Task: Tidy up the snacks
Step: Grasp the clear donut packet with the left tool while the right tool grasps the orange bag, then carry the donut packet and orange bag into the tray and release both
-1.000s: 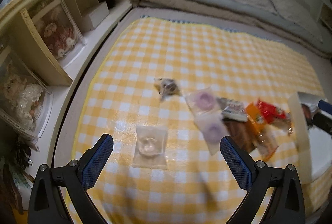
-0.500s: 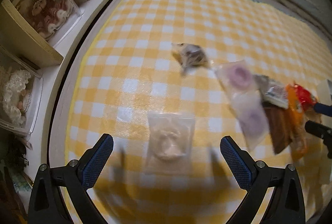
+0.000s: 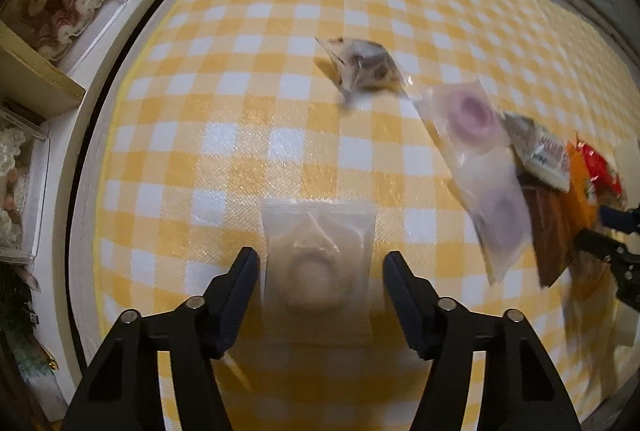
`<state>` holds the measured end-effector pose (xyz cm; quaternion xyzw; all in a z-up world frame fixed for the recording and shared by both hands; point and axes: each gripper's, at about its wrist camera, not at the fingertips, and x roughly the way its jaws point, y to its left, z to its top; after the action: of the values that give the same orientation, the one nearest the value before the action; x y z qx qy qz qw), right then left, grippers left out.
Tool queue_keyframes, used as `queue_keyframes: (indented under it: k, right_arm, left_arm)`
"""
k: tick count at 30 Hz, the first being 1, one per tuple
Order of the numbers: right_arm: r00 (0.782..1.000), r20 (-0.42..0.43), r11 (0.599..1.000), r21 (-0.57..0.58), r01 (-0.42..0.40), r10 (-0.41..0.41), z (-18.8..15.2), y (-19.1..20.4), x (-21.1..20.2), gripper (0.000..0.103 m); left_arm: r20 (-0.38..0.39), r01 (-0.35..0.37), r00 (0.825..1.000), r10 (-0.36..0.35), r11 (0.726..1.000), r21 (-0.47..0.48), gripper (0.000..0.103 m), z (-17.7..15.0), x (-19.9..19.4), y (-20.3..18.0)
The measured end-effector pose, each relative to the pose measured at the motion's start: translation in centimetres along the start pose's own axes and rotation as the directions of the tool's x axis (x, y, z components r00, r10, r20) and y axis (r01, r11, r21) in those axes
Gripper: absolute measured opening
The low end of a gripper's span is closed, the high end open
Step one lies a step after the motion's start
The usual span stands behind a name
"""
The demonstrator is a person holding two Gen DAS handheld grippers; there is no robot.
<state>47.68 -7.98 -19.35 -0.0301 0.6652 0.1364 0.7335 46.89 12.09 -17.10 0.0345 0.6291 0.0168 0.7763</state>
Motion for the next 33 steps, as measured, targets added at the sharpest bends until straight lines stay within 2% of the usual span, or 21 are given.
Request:
queue_keyframes:
  k: [2,4,8,14,21,27,33]
  right_arm:
    - [1.0,-0.001,1.0,0.0,0.009,-0.009,-0.1,0.0,-0.1,0.038]
    - [1.0,0.005,1.0,0.007,0.014,-0.014,-0.1,0.0,-0.3,0.035]
    - [0.999,0.034,1.0,-0.005,0.023,-0.023,-0.4,0.5,-1.3,0.033]
    - [0.992,0.124,1.0,0.015,0.02,-0.022,-0.5,0.2,-4.1,0.033]
    - [0.961,0.274,0.999,0.036,0.014,-0.023,-1.1,-0.4,-9.3,0.032]
    - [0.923,0.384,0.998,0.057,-0.006,-0.017,-2.6,-0.2,-13.5,0.032]
    - [0.887,0.46,0.997,0.079,-0.011,-0.026,-5.3,-0.7,-17.3,0.032]
  left_arm:
    - [-0.001,-0.007,1.0,0.007,1.0,0.006,0.049,0.1,0.2,-0.1]
    - [0.0,-0.003,1.0,0.003,1.0,-0.004,0.045,0.2,0.0,-0.2]
    - [0.041,-0.017,0.999,0.017,1.0,0.009,0.044,0.1,-1.6,-0.8]
    - [0.163,0.024,0.986,-0.021,0.999,-0.021,0.043,-0.3,-5.5,-1.9]
    - [0.315,0.106,0.945,-0.091,0.994,-0.03,0.043,-2.0,-11.0,-3.9]
    - [0.423,0.194,0.891,-0.167,0.981,-0.019,0.043,-4.4,-15.6,-5.8]
    - [0.492,0.261,0.839,-0.233,0.965,0.013,0.043,-7.3,-19.3,-6.8]
